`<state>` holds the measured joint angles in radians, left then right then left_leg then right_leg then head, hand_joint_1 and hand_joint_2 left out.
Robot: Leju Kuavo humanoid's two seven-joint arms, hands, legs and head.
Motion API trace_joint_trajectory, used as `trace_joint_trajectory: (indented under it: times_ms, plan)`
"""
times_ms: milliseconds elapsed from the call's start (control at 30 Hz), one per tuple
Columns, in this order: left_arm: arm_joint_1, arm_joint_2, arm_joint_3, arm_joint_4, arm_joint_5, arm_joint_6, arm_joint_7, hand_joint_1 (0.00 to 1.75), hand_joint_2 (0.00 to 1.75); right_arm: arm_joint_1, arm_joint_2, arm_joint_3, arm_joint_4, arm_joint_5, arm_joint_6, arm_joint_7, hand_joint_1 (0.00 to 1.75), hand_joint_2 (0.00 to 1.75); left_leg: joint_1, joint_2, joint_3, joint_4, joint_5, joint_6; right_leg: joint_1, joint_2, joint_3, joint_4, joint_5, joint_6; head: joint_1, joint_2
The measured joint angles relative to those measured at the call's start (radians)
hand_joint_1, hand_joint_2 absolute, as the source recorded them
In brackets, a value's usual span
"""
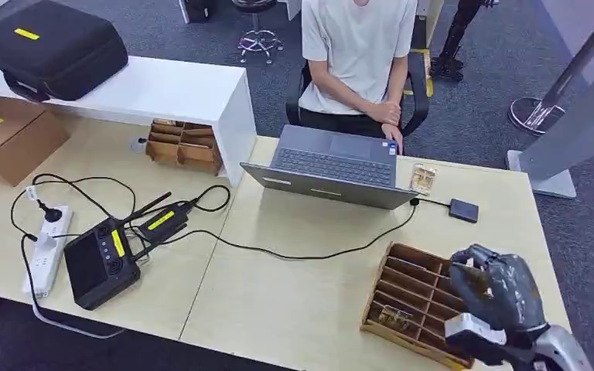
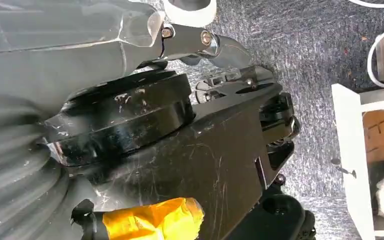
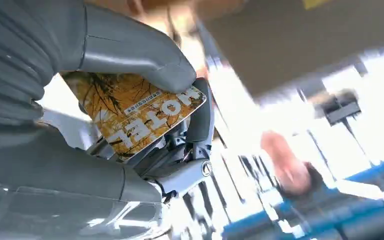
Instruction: Pass the card to the sensor for recognition and then transmit it.
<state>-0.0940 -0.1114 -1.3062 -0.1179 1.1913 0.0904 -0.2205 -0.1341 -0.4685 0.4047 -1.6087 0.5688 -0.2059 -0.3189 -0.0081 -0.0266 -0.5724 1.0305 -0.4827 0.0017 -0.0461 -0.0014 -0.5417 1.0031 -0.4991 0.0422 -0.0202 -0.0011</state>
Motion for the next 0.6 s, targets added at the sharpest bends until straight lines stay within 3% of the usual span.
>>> trace_joint_trajectory:
  times_ms: [200, 400, 433, 600]
  plan:
    - [-0.001, 0.0, 0.0, 0.0, -0.014, -0.006, 0.001, 0.0, 1.75, -0.234, 0.006, 0.012, 0.01, -0.003, 0.04, 0.044, 1.75, 1.75, 0.0, -0.002, 0.0, 0.0, 0.001, 0.0, 0.0, -0.002, -0.001, 0.0, 0.001, 0.0, -0.001, 0.0]
    - [-0.001, 0.0, 0.0, 0.0, -0.018, -0.006, 0.001, 0.0, 1.75, -0.279, 0.007, 0.018, 0.013, -0.003, 0.04, 0.05, 1.75, 1.75, 0.0, -0.003, -0.002, 0.0, 0.001, 0.0, 0.0, -0.004, -0.001, 0.0, 0.001, 0.0, -0.001, 0.0]
    - [-0.001, 0.0, 0.0, 0.0, -0.026, -0.009, 0.002, 0.0, 1.75, -0.36, 0.013, 0.036, 0.028, -0.013, 0.046, 0.074, 1.75, 1.75, 0.0, -0.002, -0.004, 0.0, 0.001, 0.0, 0.0, -0.002, -0.003, 0.001, 0.001, 0.0, 0.0, 0.0]
    - [-0.001, 0.001, 0.0, 0.0, -0.036, -0.014, 0.003, 0.0, 1.75, -0.519, 0.044, 0.073, 0.089, -0.01, 0.066, 0.125, 1.75, 1.75, 0.0, -0.003, -0.004, 0.0, 0.002, 0.0, 0.0, -0.004, -0.003, 0.001, 0.001, 0.0, -0.001, 0.0]
